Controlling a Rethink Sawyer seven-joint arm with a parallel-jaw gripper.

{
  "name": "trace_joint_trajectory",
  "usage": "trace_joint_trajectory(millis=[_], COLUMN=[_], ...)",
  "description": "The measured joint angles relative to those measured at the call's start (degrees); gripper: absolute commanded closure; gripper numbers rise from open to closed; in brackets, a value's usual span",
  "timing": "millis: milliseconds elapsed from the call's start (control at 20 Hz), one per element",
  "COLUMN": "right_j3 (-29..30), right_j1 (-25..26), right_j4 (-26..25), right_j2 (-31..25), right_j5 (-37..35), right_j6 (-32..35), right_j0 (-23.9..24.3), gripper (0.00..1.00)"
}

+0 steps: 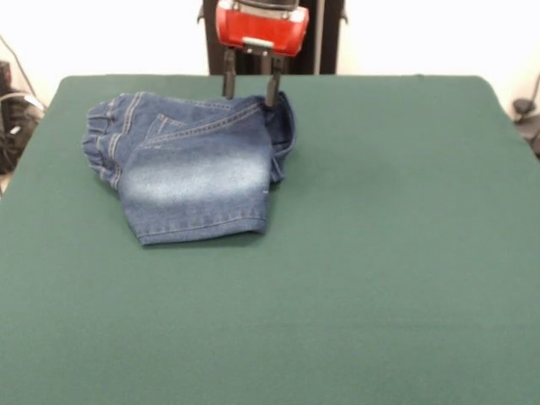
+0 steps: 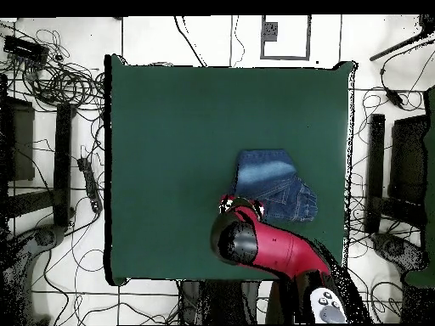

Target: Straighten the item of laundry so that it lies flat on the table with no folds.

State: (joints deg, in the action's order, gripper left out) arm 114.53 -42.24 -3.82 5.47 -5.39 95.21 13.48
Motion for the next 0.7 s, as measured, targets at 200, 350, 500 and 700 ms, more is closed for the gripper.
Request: trace_joint_trajectory(millis=[200,350,500,700], right_j3=[0.01,-0.02,-0.02,-0.02], right_j1=[-0.95,-1.77,-2.46,-2.76], right_j4=[-0.36,-0.63,-0.7,-1.19], right_j2=[-0.77,-1.07,-1.08,-1.43], right_j5=[-3.26,-6.35,-9.79,-10.81], right_j6=[0.0,0.0,0.0,0.0], right_j0=[2.41,4.17,5.59,6.8], gripper=[0.0,0.0,0.0,0.0])
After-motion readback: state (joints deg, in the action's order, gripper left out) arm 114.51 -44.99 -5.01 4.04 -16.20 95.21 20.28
